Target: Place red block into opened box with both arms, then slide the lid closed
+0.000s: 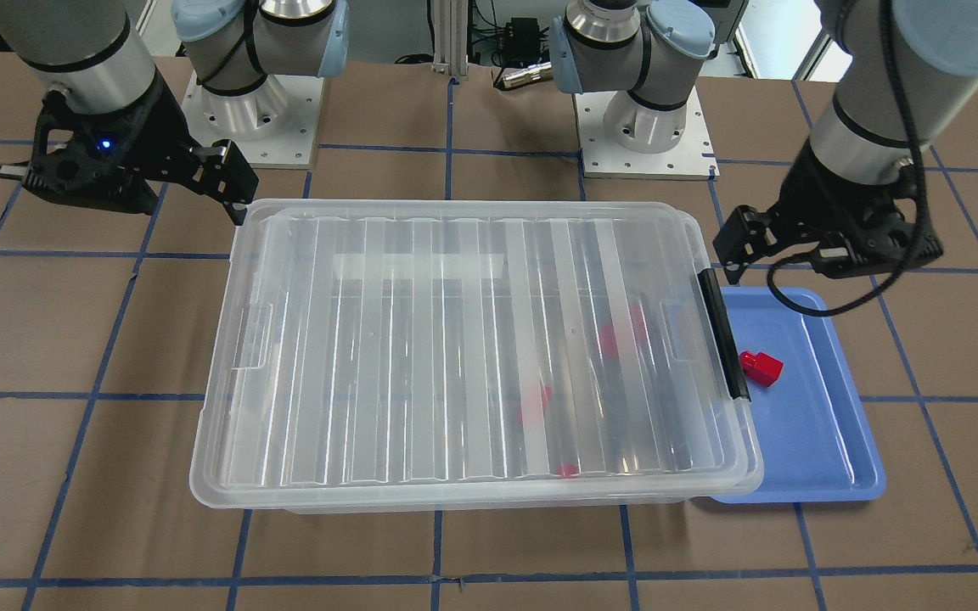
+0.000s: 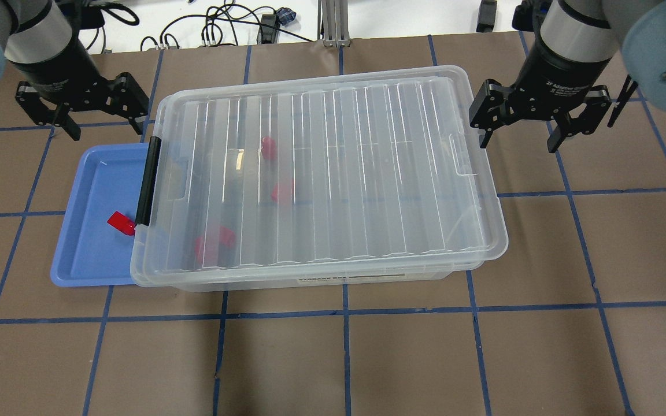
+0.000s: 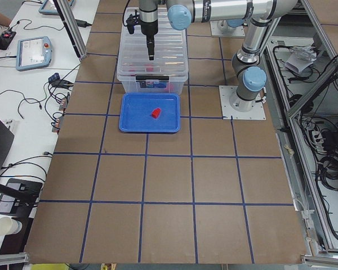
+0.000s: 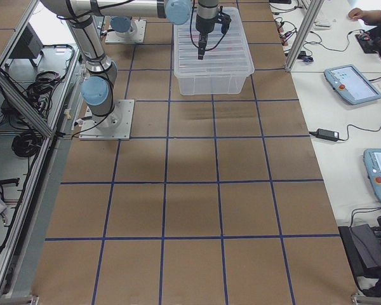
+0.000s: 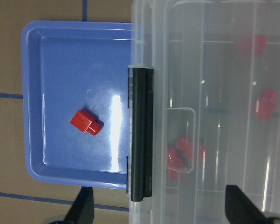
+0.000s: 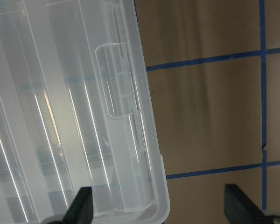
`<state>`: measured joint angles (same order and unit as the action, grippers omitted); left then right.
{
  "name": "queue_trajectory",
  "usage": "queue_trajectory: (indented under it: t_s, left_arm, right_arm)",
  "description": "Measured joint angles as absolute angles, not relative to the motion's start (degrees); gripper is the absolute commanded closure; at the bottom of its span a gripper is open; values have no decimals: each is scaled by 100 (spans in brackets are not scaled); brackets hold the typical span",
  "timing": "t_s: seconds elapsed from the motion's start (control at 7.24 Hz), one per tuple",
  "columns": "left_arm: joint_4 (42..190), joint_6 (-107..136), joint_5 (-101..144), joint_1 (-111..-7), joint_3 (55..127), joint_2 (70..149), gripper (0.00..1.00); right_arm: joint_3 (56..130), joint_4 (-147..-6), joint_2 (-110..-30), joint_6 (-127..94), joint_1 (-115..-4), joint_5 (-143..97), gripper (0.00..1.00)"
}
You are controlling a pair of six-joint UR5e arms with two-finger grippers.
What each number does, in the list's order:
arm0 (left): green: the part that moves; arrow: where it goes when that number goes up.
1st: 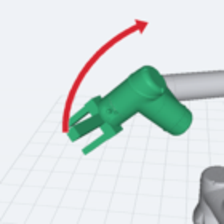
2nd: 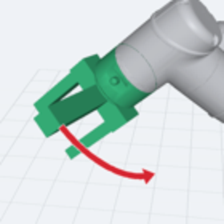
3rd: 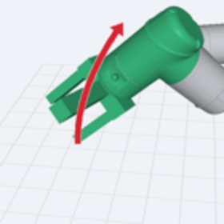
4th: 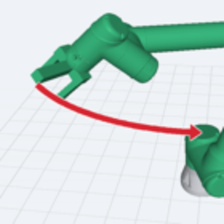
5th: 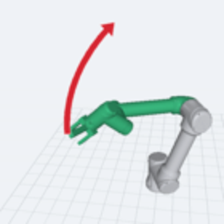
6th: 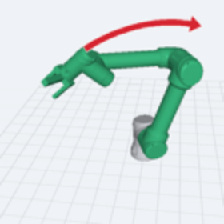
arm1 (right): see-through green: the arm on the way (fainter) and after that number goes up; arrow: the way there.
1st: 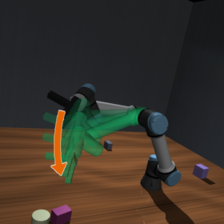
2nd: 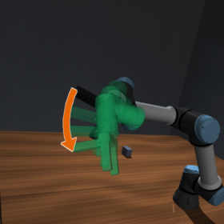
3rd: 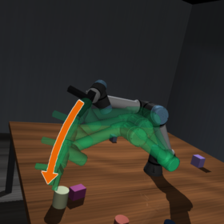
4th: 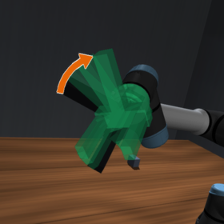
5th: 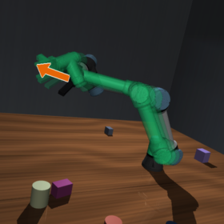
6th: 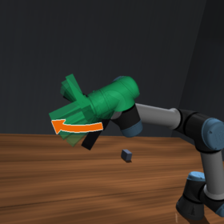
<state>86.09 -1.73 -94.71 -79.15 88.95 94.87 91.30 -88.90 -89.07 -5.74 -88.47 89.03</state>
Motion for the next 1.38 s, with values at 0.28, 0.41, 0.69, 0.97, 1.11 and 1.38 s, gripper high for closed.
queue_trajectory:
  t_s: [0.28,0.41,0.69,0.97,1.11,1.38]
  left_arm:
    - [8214,-370,-9463,-7157,9023,9758,0]
    - [7657,-391,-9461,-6802,9236,9997,0]
    - [6516,-280,-9449,-6336,9899,10446,3]
    - [5909,173,-9426,-6253,10310,10715,10]
    - [5805,428,-9414,-6258,10460,10770,10]
    - [5455,974,-9396,-6323,10819,10809,10]
  right_arm:
    - [9255,-9605,-8510,-523,-8819,8906,0]
    - [9303,-9808,-8308,-515,-8810,8905,0]
    - [9330,-10011,-7963,-510,-8785,8904,0]
    - [9337,-10087,-7812,-505,-8753,8915,0]
    - [9339,-10094,-7776,-512,-8726,8930,0]
    - [9342,-10100,-7692,-514,-8678,8943,0]
